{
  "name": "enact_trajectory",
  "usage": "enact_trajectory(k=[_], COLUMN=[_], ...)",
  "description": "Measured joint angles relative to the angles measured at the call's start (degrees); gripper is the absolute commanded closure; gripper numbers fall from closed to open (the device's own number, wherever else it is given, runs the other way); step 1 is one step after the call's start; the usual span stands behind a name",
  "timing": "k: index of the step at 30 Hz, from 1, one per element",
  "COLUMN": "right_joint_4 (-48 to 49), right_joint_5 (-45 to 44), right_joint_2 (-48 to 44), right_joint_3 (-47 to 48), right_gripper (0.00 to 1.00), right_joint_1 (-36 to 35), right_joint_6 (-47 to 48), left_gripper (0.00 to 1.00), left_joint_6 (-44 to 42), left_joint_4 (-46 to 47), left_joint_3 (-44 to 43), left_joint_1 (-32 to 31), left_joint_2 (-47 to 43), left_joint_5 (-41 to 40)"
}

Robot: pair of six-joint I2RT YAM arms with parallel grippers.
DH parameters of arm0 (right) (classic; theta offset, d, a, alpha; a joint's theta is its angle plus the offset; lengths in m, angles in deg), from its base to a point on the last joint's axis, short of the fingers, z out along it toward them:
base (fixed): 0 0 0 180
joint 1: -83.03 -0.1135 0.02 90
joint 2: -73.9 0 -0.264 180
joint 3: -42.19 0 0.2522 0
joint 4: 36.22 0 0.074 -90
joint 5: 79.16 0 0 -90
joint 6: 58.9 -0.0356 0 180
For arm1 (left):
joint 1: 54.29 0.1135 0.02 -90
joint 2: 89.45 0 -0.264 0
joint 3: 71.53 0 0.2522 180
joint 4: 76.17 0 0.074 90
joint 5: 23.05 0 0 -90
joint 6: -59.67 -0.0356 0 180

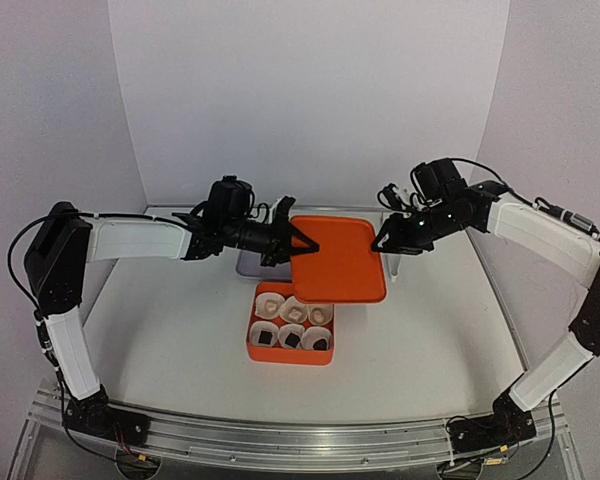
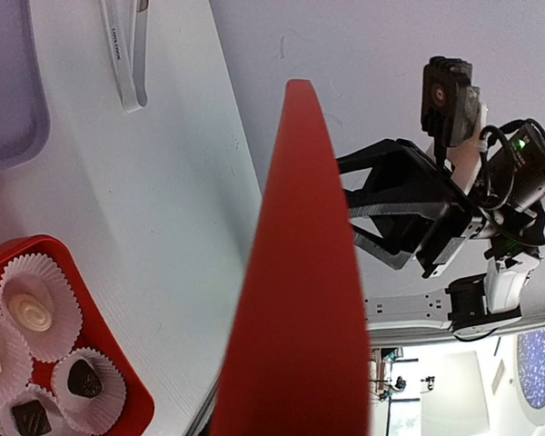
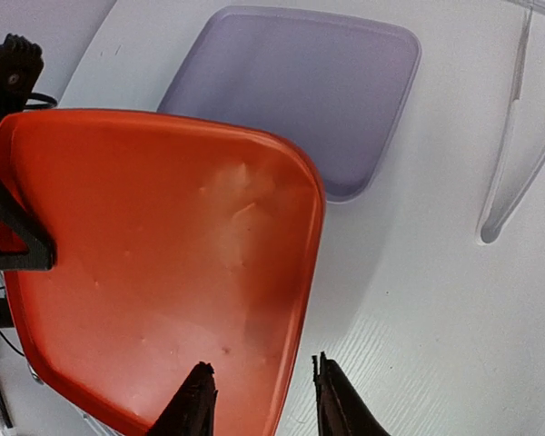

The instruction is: Pack the chocolate

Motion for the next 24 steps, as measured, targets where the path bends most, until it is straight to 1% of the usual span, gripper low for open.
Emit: enact_trajectory(k=[2,4,5,9,14,19,24], right_joint_4=[0.25,1.01,1.4,3.09,7.13,10.68,16.04], right_joint_5=[-0.1,-0.34,-0.48,-1.01,-1.17,-3.22,-11.17], right_joint_2=[-0.46,-1.8,-2.68,-7.7,-12.6,-13.05,-9.86], right_joint_3=[-0.25,-1.2,-1.81,-4.71,-8.73,-12.2,-13.48], right_gripper=[0.39,0.18,0.15,0.11,0.09,0.08,0.07], right_joint_1=[0.0,-0.06,-0.1,-2.23,-10.54,-16.64,-21.63], right_joint_6=[1.7,5.05,6.67,17.28,34.31,48.47,58.07], left_gripper=[1.0,1.0,1.0,1.0,1.0,1.0,1.0], left_joint_6=[1.81,3.75,5.12,10.12,15.6,19.42,23.21], left_joint_4=[-0.08,-0.41,-0.65,-2.79,-8.75,-16.51,-20.62], left_joint_3=[-0.02,-0.03,-0.04,-1.59,-5.58,-9.0,-10.16], left_joint_1=[0.15,0.42,0.62,1.75,3.19,4.06,4.15], left_joint_2=[0.27,0.55,0.72,2.07,4.11,4.72,4.84], left_joint_5=[0.22,0.33,0.42,1.6,2.34,1.77,0.9])
